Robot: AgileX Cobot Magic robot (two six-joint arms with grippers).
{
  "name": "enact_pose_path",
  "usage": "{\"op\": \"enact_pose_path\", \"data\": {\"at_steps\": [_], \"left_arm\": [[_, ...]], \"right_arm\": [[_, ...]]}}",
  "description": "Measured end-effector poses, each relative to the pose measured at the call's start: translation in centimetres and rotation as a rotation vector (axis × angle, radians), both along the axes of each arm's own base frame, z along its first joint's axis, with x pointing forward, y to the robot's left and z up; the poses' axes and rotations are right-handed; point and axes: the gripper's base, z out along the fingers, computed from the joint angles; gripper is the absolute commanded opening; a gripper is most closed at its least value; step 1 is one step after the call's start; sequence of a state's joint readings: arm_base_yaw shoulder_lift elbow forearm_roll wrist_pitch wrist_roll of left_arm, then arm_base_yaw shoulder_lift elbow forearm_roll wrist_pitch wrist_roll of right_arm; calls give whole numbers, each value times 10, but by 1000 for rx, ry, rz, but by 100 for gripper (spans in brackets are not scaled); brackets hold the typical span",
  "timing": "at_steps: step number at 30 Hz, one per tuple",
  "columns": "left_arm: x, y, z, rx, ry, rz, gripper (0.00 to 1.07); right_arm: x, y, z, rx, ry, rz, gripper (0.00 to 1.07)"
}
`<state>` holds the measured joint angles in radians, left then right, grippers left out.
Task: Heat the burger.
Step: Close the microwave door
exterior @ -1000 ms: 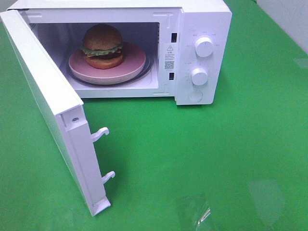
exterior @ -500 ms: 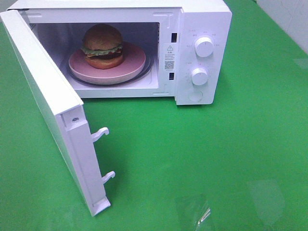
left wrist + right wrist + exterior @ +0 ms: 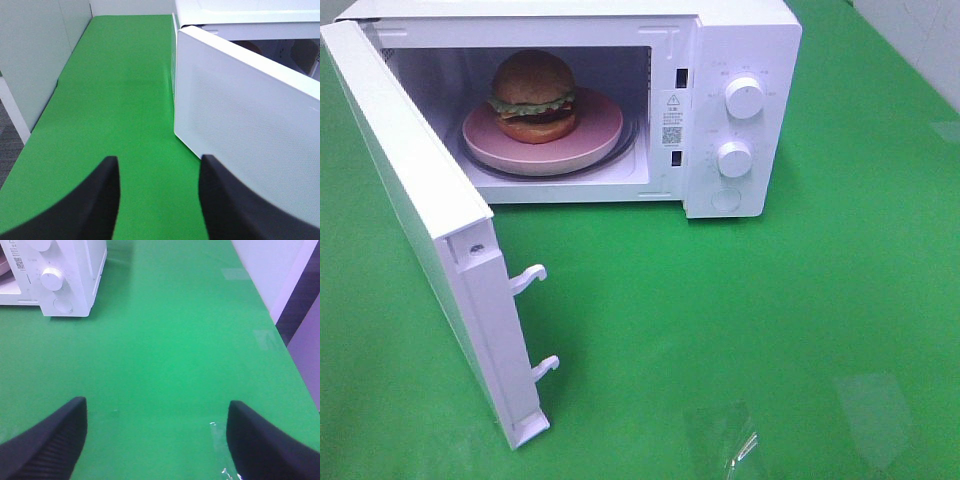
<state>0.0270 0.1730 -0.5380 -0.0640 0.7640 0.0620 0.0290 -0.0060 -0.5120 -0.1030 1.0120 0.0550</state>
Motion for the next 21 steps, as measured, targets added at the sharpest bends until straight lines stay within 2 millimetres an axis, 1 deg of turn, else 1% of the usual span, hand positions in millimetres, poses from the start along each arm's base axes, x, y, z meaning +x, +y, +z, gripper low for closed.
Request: {"op": "enact_pose_path", "data": {"at_steps": [1, 2, 3, 4, 5, 7, 8, 9, 10, 11, 12, 13, 14, 15, 16, 17, 18, 20, 21], "left_arm": [[0, 0, 0, 0, 0, 0, 24], [8, 0, 1, -1, 9, 2, 10], [8, 0, 1, -1, 9, 2, 10], [17, 1, 1, -2, 27, 3, 0], [17, 1, 1, -2, 27, 3, 0], [29, 1, 2, -3, 44, 6, 0], [29, 1, 2, -3, 44, 6, 0], [36, 2, 3, -5, 23, 9, 0], [36, 2, 3, -5, 23, 9, 0], [44, 2, 0, -12, -3, 11, 0], [44, 2, 0, -12, -3, 11, 0], [50, 2, -3, -24, -28, 14, 0], [50, 2, -3, -24, -28, 14, 0], [56, 2, -11, -38, -60, 19, 0], [56, 2, -11, -38, -60, 19, 0], [62, 3, -18, -46, -95, 27, 0], [62, 3, -18, -46, -95, 27, 0], [70, 4, -36, -50, -125, 42, 0], [70, 4, -36, -50, -125, 42, 0]], "right_arm": [[0, 0, 0, 0, 0, 0, 76], [0, 0, 0, 0, 0, 0, 76], [0, 0, 0, 0, 0, 0, 76], [0, 0, 0, 0, 0, 0, 76], [0, 0, 0, 0, 0, 0, 76], [0, 0, 0, 0, 0, 0, 76], [0, 0, 0, 0, 0, 0, 76], [0, 0, 0, 0, 0, 0, 76], [0, 0, 0, 0, 0, 0, 76], [0, 0, 0, 0, 0, 0, 76], [0, 0, 0, 0, 0, 0, 76], [0, 0, 0, 0, 0, 0, 76], [0, 0, 0, 0, 0, 0, 76], [0, 0, 0, 0, 0, 0, 76], [0, 0, 0, 0, 0, 0, 76], [0, 0, 0, 0, 0, 0, 76], [0, 0, 0, 0, 0, 0, 76], [0, 0, 0, 0, 0, 0, 76], [0, 0, 0, 0, 0, 0, 76]]}}
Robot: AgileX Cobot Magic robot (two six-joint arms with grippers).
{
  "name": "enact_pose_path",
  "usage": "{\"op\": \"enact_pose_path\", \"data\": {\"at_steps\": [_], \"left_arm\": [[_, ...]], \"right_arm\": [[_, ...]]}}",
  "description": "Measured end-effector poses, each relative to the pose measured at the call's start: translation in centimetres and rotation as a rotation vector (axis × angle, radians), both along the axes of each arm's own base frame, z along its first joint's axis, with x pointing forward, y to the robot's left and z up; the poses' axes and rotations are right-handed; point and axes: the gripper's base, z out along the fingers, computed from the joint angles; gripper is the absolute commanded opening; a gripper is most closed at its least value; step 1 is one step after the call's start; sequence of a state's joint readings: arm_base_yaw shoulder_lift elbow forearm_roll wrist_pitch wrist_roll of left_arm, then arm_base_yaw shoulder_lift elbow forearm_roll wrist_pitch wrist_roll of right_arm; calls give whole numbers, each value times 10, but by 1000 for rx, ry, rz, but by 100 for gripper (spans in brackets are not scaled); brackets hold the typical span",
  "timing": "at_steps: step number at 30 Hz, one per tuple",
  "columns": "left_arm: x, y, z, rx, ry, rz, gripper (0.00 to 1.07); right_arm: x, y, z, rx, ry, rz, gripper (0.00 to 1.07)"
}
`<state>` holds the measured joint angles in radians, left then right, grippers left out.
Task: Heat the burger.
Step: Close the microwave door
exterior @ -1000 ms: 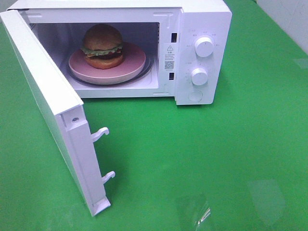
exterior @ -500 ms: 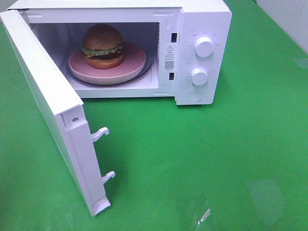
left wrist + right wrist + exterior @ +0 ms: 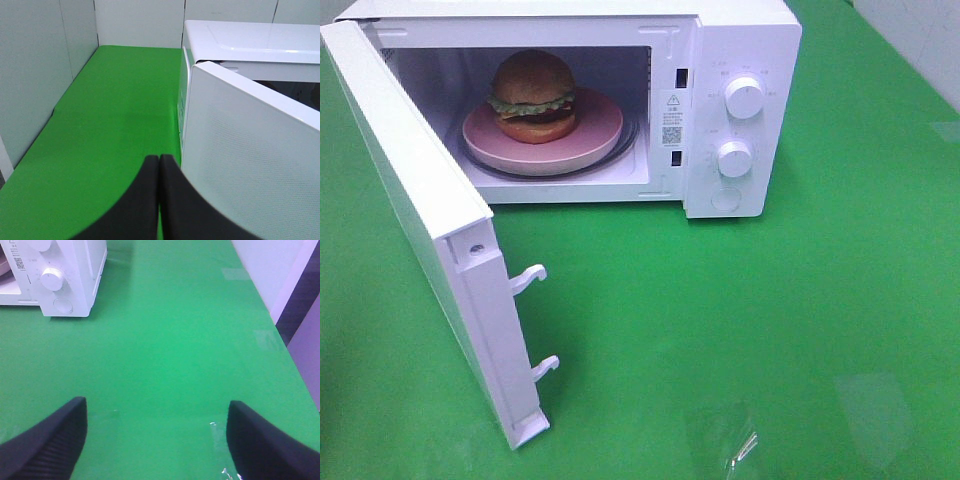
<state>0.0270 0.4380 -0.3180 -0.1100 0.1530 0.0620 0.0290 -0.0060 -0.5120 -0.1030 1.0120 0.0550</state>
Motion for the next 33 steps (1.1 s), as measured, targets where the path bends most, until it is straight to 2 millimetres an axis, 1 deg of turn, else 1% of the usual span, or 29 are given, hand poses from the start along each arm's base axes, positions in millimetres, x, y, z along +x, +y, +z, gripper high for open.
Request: {"op": "enact_pose_path", "data": {"at_steps": [1, 2, 3, 4, 5, 6, 8, 13, 15, 16, 17, 19, 20, 21, 24, 26, 27, 31, 33], "left_arm": [[2, 0, -4, 1, -11, 4, 0], [2, 0, -4, 1, -11, 4, 0], [5, 1, -12, 1, -29, 12, 0], [5, 1, -12, 1, -29, 12, 0], [7, 2, -18, 1, -54, 21, 0], [7, 2, -18, 1, -54, 21, 0], [10, 3, -29, 1, -91, 35, 0], [14, 4, -34, -9, -107, 45, 0], [17, 5, -37, -24, -98, 49, 0], [22, 5, -40, -24, -74, 48, 0], [22, 5, -40, -24, -74, 48, 0], [31, 4, -49, 0, -13, 37, 0], [31, 4, -49, 0, -13, 37, 0], [36, 4, -54, 1, 16, 34, 0], [38, 4, -56, 1, 26, 33, 0], [45, 3, -64, -18, 69, 21, 0], [45, 3, -64, -18, 69, 21, 0], [53, -2, -71, -21, 92, -29, 0], [58, -6, -75, -13, 98, -81, 0]], "right_arm": [[0, 0, 0, 0, 0, 0, 76], [0, 0, 0, 0, 0, 0, 76], [0, 0, 0, 0, 0, 0, 76], [0, 0, 0, 0, 0, 0, 76], [0, 0, 0, 0, 0, 0, 76], [0, 0, 0, 0, 0, 0, 76], [0, 0, 0, 0, -1, 0, 76], [0, 0, 0, 0, -1, 0, 76], [0, 0, 0, 0, -1, 0, 76], [0, 0, 0, 0, -1, 0, 76], [0, 0, 0, 0, -1, 0, 76], [0, 0, 0, 0, -1, 0, 76], [0, 0, 0, 0, -1, 0, 76], [0, 0, 0, 0, -1, 0, 76], [0, 0, 0, 0, -1, 0, 76], [0, 0, 0, 0, -1, 0, 76], [0, 0, 0, 0, -1, 0, 76], [0, 0, 0, 0, -1, 0, 76], [0, 0, 0, 0, -1, 0, 76]]}}
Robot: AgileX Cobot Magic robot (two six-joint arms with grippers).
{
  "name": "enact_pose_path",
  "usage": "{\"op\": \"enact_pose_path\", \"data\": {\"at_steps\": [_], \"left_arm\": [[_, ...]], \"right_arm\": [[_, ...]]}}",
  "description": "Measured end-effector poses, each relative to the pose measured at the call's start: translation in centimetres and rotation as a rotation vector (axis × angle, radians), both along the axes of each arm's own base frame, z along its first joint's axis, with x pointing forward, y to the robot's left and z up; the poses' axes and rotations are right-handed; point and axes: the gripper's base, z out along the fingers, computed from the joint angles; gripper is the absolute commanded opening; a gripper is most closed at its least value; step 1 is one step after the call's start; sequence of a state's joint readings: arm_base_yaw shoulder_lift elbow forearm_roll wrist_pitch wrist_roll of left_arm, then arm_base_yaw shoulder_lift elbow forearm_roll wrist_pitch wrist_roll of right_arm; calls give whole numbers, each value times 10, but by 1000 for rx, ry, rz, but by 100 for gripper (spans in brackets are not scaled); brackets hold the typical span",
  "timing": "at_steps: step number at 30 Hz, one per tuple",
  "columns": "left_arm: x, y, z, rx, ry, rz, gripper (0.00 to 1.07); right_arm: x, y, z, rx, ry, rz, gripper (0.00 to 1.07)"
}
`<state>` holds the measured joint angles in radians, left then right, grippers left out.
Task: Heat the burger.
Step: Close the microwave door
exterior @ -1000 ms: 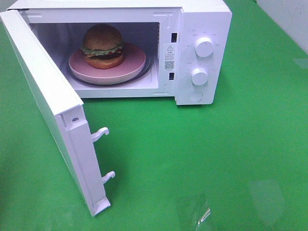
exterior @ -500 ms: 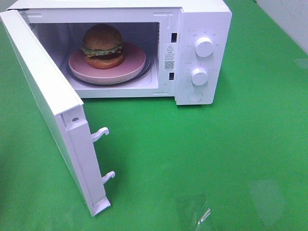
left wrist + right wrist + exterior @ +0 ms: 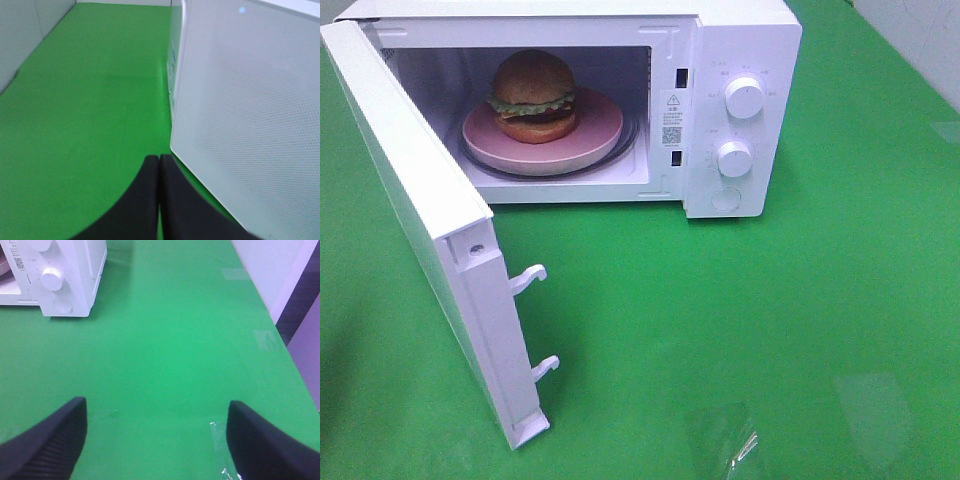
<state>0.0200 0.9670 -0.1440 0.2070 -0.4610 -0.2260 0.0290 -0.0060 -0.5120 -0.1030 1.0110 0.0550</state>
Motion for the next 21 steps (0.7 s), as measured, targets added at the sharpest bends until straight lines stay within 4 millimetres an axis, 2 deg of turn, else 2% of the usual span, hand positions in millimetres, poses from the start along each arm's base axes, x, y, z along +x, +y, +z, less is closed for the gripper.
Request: {"op": "enact_pose_path", "data": {"at_steps": [14, 21], "left_arm": [[15, -10, -17, -35, 31, -105, 0], [21, -24, -24, -30, 62, -193, 0]], "right_arm": [[0, 0, 0, 1, 0, 1, 76], [0, 0, 0, 1, 0, 1, 76]]}}
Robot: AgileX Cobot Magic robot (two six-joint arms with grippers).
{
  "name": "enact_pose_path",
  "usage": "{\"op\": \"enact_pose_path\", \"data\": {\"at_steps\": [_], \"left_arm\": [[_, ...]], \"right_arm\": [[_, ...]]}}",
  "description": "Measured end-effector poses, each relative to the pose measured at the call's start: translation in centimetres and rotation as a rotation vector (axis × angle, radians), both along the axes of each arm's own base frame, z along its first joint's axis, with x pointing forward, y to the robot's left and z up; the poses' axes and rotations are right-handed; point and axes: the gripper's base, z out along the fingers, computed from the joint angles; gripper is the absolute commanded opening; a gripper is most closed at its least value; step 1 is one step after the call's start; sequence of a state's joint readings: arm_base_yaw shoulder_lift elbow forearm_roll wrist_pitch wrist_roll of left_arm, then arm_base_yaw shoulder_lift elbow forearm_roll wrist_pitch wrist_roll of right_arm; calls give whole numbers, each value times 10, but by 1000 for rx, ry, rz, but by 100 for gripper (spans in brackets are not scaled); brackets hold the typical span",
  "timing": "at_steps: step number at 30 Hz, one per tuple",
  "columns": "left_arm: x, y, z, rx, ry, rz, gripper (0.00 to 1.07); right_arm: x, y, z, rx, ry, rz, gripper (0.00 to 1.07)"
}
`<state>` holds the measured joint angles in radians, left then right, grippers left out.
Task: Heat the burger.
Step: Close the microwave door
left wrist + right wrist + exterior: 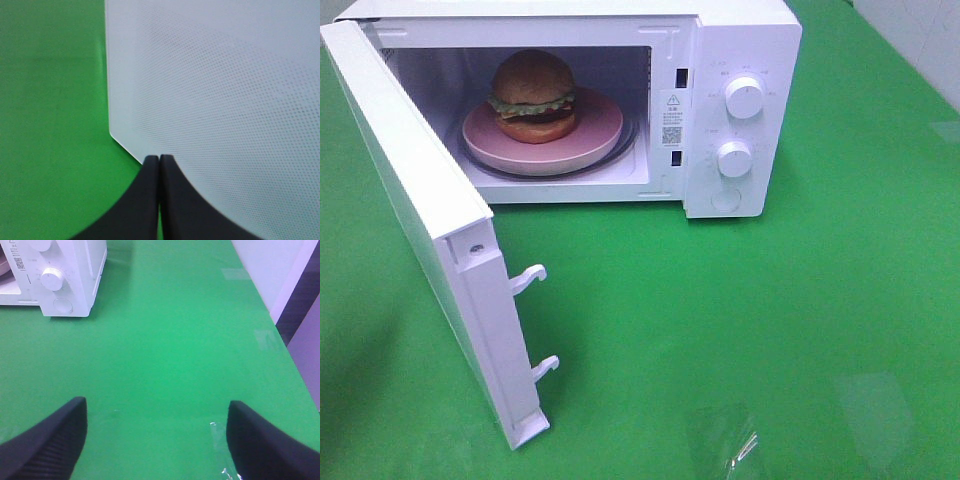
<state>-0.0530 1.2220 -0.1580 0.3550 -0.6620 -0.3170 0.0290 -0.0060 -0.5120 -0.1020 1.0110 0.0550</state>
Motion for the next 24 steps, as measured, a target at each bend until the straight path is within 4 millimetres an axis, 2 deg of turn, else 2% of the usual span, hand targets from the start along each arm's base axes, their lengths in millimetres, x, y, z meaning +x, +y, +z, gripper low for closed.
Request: {"op": "enact_pose_path", "data": {"at_steps": [15, 21, 24], "left_arm": [[18, -27, -9, -2, 15, -76, 0], [29, -49, -9, -15, 9, -113, 0], [30, -50, -10, -18, 12, -108, 0]], "right_arm": [[0, 0, 0, 0, 0, 0, 76], [0, 0, 0, 0, 0, 0, 76], [0, 0, 0, 0, 0, 0, 76]]}}
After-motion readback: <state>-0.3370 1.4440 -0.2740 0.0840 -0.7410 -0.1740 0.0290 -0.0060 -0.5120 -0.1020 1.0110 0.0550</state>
